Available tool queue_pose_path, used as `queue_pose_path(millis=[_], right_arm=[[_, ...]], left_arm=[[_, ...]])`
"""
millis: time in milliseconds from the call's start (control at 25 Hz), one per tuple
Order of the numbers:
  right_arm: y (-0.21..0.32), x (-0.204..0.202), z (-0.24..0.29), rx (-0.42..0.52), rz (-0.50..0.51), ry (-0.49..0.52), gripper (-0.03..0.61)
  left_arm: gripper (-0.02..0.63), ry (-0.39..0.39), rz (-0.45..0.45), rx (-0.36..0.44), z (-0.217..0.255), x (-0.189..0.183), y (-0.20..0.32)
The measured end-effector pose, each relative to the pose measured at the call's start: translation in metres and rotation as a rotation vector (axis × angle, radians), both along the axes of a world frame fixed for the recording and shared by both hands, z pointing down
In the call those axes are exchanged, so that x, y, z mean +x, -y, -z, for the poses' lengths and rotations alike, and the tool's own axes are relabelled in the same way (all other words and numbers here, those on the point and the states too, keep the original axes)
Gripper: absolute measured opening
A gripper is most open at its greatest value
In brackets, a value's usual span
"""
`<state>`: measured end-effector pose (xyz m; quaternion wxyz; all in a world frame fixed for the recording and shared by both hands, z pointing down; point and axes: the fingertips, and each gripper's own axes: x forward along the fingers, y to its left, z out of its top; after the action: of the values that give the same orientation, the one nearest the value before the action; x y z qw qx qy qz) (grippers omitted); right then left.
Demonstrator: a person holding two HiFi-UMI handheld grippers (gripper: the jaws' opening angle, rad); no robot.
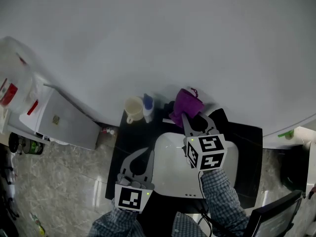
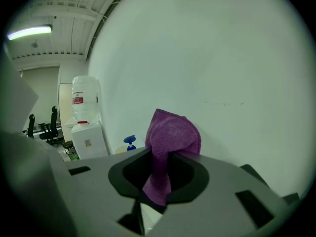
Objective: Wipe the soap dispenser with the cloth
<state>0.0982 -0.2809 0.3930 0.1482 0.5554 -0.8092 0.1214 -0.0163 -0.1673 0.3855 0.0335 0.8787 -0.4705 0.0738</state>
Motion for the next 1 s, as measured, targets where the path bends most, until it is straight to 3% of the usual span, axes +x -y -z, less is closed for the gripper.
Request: queue_pose_path(millis=[360, 720, 1000], right_arm=[[0.037, 0.004, -0.047, -0.139, 0.026, 0.040, 0.077], [0.041, 0.020, -0.117, -0.294, -0.045, -0.066, 0.077], [0.043, 0.028, -0.148, -0.346, -0.092, -0.035, 0.077]], left_arm=[[0.002, 0.006, 0.040, -0.025, -0.009, -0.001, 0.018], [0.002, -0.006, 0.075, -0.054, -0.016, -0.009, 0.028], [0.002, -0.002, 0.078, -0.065, -0.024, -0.013, 0.031]])
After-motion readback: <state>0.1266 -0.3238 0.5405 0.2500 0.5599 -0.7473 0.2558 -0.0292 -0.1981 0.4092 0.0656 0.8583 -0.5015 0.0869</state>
